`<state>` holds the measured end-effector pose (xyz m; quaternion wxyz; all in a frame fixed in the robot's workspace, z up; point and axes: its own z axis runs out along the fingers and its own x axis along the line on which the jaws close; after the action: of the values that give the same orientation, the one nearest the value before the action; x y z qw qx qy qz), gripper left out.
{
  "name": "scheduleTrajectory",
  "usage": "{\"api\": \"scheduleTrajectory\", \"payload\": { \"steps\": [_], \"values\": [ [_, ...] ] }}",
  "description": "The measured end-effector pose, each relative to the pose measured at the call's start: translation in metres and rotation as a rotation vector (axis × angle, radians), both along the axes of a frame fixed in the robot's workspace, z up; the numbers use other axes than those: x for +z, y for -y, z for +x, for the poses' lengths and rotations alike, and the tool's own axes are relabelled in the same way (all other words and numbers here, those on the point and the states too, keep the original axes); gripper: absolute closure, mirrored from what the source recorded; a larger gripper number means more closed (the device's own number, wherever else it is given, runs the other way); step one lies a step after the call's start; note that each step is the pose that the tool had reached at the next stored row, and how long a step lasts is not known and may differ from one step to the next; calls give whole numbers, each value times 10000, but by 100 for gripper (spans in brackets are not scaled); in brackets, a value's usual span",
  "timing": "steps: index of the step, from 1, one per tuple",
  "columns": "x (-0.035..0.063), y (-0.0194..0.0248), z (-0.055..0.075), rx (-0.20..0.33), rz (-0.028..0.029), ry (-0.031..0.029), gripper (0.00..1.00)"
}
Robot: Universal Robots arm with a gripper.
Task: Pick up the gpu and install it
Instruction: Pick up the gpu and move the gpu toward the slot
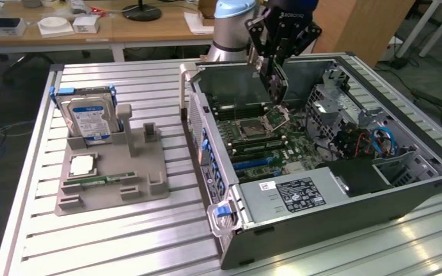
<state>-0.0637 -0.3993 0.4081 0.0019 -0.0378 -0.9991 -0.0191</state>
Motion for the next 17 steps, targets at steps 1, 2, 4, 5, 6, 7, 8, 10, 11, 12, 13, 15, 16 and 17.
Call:
{"api": "scheduleTrajectory", "payload": {
  "steps": [1, 2, 4, 5, 6, 7, 8, 10, 11, 12, 13, 15, 16, 17],
  "values": [
    [0, 0, 17, 0, -1, 0, 74],
    [0, 0, 34, 0, -1, -1, 74],
    [0, 0, 66, -1, 0, 0, 74],
    [0, 0, 83, -1, -1, 0, 74],
    [0, 0, 99, -1, -1, 0, 74],
    [0, 0, 115, 0, -1, 0, 74],
    [0, 0, 131, 0, 0, 0, 74],
    [0, 0, 167, -1, -1, 0, 74],
    [0, 0, 185, -2, -1, 0, 74],
    [0, 0, 205, -3, 0, 0, 74],
    [0, 0, 225, -4, 0, 0, 74],
    [0, 0, 269, -3, 0, 0, 74],
    [-1, 0, 289, -3, 0, 0, 74],
    [0, 0, 309, -4, -1, 0, 74]
  ]
}}
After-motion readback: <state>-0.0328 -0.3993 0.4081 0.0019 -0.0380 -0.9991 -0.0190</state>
